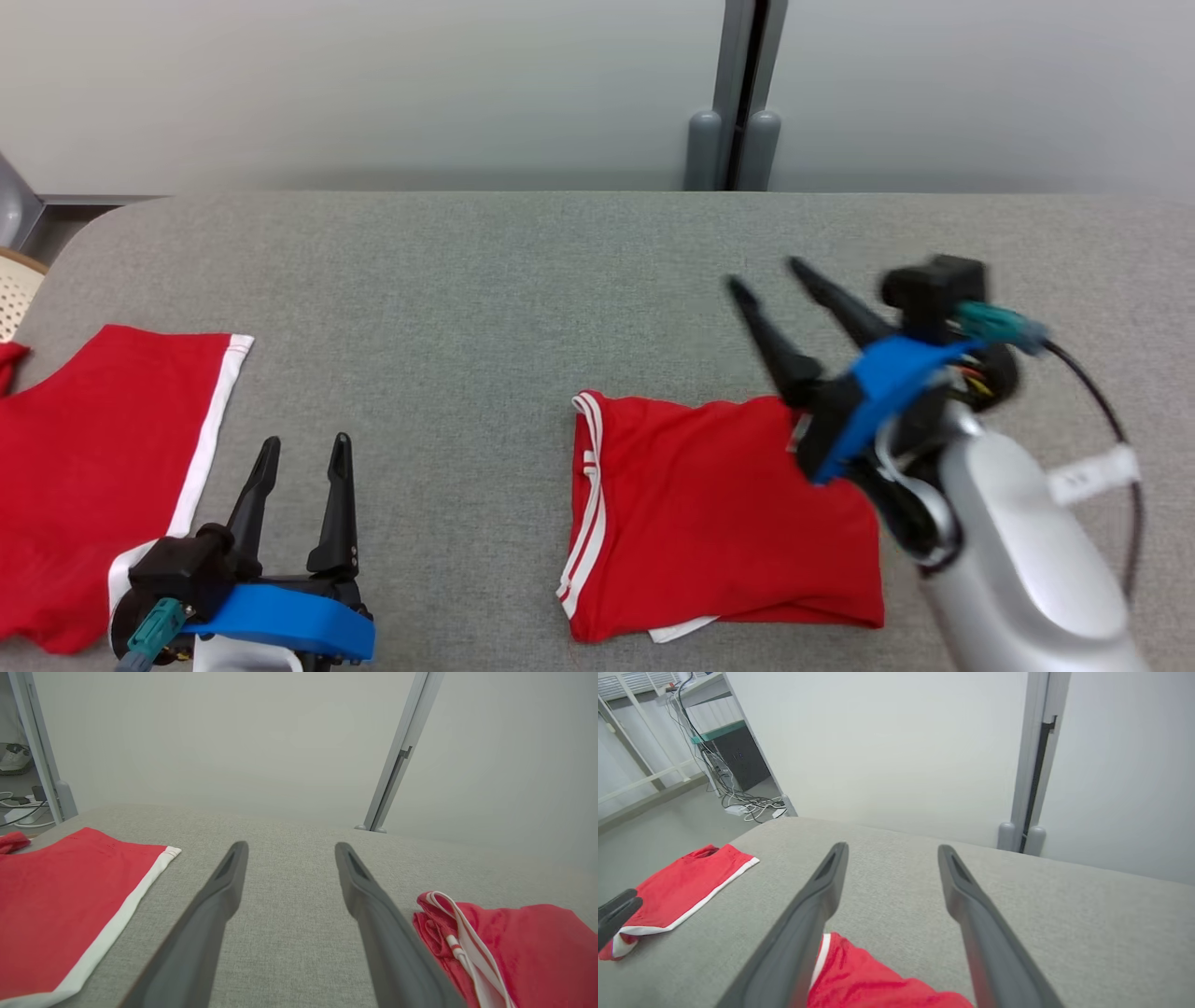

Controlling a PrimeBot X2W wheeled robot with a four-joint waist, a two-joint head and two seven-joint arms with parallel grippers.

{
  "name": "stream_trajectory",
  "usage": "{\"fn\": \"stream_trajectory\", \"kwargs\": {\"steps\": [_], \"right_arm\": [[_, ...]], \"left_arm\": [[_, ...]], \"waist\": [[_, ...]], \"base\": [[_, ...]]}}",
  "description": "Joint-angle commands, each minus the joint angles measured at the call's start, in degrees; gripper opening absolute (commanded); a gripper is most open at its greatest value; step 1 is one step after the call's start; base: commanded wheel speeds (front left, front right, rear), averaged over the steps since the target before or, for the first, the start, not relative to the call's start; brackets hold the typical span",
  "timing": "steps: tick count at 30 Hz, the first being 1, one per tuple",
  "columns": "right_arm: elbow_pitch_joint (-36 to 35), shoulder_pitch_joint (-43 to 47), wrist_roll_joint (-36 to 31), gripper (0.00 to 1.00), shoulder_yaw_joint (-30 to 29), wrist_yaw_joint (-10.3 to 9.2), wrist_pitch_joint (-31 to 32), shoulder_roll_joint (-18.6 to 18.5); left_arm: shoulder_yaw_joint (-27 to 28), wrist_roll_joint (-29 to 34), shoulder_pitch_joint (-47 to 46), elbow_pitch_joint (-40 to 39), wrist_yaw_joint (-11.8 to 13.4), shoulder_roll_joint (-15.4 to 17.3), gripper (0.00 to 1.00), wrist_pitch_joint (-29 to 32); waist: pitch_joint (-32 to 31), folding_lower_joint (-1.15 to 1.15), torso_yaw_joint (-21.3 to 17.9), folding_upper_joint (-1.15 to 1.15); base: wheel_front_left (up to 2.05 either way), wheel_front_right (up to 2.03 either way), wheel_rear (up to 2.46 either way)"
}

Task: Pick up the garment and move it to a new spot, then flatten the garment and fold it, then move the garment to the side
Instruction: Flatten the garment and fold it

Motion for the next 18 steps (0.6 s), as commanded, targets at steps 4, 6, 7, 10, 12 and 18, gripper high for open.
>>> {"fn": "stream_trajectory", "kwargs": {"steps": [4, 6, 7, 10, 12, 18], "right_arm": [[-6.7, 8.1, -5.9, 1.0, -6.6, 0.02, -1.9, -1.0], [-10.2, 12.3, -7.9, 1.0, -8.7, 0.02, -3.5, -2.2], [-11.7, 14.1, -8.5, 1.0, -9.8, 0.01, -4.4, -2.4], [-15.0, 19.3, -9.0, 1.0, -13.2, 0.02, -6.3, -2.0], [-16.1, 22.0, -9.3, 1.0, -14.9, 0.02, -6.8, -1.7], [-16.7, 27.3, -9.6, 1.0, -18.1, 0.02, -8.0, -1.0]], "left_arm": [[0.6, 0.5, 0.9, -0.6, 0.4, -0.3, 1.0, -0.2], [0.4, 0.6, 1.4, -0.9, 0.7, -0.6, 1.0, -0.2], [0.4, 0.7, 1.7, -0.9, 0.7, -0.6, 1.0, -0.2], [0.6, 0.8, 2.4, -1.4, 1.1, -0.6, 1.0, -0.2], [0.5, 1.0, 3.0, -1.5, 1.2, -0.5, 1.0, -0.2], [0.0, 1.4, 4.4, -1.9, 1.6, -0.4, 1.0, -0.2]], "waist": [[-0.7, 0.0, -1.0, 0.0], [-1.2, 0.0, -1.3, 0.0], [-1.6, 0.0, -1.5, 0.0], [-2.4, 0.0, -2.4, 0.0], [-3.0, 0.0, -3.0, 0.0], [-4.9, 0.0, -4.1, 0.0]], "base": [[0.0, 0.0, 0.0], [0.0, 0.0, 0.0], [0.0, 0.0, 0.0], [0.0, 0.0, 0.0], [0.0, 0.0, 0.0], [0.0, 0.0, 0.0]]}}
